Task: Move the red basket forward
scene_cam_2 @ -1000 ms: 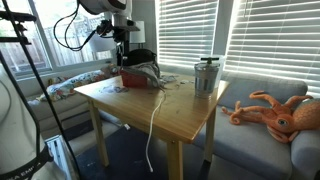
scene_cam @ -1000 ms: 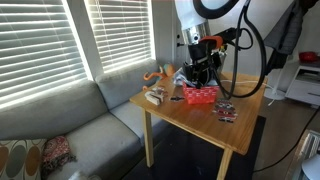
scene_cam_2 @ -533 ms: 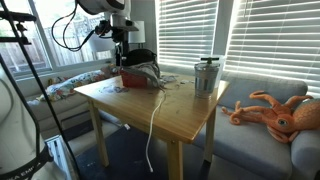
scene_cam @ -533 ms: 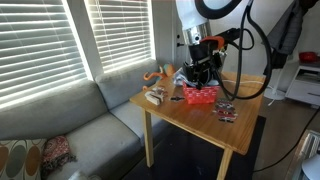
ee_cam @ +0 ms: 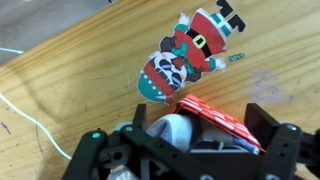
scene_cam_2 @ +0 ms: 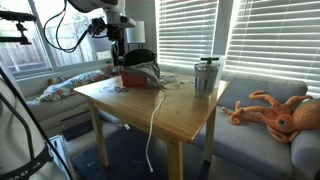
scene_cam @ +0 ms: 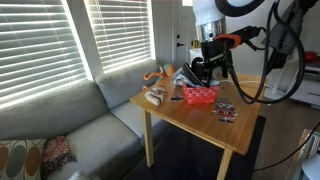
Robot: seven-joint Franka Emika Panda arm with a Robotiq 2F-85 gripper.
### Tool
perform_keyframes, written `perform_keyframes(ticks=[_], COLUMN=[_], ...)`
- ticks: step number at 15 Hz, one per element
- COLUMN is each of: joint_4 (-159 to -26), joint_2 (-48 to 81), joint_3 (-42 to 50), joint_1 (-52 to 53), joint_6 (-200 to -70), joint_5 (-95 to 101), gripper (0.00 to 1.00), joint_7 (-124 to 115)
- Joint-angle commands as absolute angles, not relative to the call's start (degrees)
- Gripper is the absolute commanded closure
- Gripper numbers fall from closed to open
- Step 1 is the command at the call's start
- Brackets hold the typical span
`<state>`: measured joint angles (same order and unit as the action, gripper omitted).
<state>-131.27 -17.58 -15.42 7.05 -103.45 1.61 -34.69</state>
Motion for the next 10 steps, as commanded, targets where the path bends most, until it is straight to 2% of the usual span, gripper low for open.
perform_keyframes(ticks=[1,10], joint_4=[-135.3,-140.5], joint_2=[-20.6,-19.1], joint_3=[-13.2,-12.3], joint_1=[6.9,8.1], joint_6=[-105.9,-116.4], joint_5=[-0.1,-0.9], gripper=[0.0,0.0], joint_7=[-31.8,-18.9])
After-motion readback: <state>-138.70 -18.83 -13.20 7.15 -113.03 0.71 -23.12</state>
